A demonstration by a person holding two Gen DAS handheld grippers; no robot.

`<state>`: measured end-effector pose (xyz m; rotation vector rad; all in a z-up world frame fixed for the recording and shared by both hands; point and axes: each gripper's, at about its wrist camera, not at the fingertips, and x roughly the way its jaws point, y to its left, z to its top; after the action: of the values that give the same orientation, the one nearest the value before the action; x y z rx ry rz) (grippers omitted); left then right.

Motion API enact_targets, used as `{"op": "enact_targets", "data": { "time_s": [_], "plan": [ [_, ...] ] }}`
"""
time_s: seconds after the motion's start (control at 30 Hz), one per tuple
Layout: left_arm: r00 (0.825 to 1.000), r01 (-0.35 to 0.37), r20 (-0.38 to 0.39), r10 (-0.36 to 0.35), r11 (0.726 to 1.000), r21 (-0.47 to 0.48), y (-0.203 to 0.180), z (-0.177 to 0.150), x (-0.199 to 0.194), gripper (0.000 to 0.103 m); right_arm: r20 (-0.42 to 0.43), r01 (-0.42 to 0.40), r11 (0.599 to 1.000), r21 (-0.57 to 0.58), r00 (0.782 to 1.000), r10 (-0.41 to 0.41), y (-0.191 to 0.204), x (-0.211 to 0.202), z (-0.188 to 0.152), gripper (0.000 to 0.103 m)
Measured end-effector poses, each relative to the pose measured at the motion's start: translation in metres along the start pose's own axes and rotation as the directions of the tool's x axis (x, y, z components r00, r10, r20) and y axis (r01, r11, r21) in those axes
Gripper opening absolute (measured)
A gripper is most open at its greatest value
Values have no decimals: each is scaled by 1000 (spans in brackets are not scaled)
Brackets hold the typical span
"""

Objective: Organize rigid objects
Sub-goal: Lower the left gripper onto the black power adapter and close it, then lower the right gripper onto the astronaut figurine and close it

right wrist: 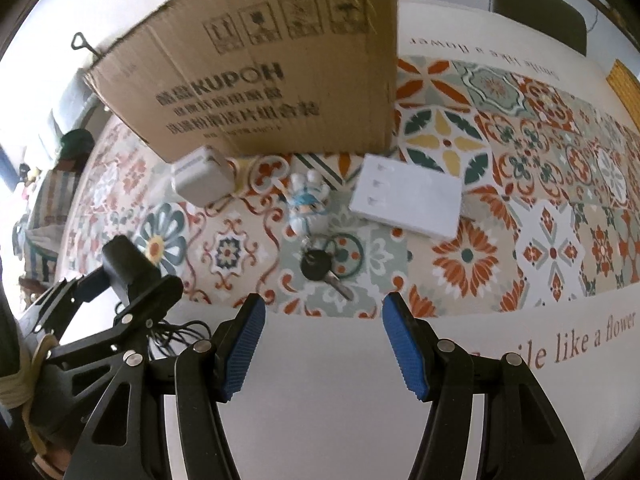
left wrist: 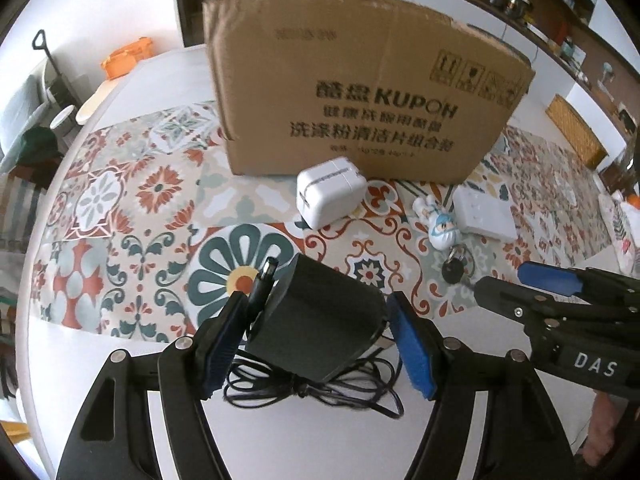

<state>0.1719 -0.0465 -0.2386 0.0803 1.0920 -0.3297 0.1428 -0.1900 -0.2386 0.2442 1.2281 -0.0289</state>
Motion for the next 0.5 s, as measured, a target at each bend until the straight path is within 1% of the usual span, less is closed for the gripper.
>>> {"op": "enact_targets", "data": {
  "time_s": [0.17,0.23,0.33,0.4,0.5],
  "plan": [
    [1000,-7,19,8,1000,-21,-3,6,-6,70,60,-32,999,-34,998,34,6,-4,13,61],
    [1000,-9,26,10,999,-33,-2,9,-8,69,68,-45,998,-54,996,49,8,-3,17,61],
    [999,-5,37,7,999,-48,0,11,-9,69,80,-63,995,-77,994,69,9,-3,22,57],
    [999,-7,36,9,999,-52,2,11,-6,69,82,-78,993,-90,993,85,12,0,26,50],
    [999,1,35,1,998,-63,5,12,-1,69,73,-63,992,-106,995,71,15,10,31,46]
  ]
}}
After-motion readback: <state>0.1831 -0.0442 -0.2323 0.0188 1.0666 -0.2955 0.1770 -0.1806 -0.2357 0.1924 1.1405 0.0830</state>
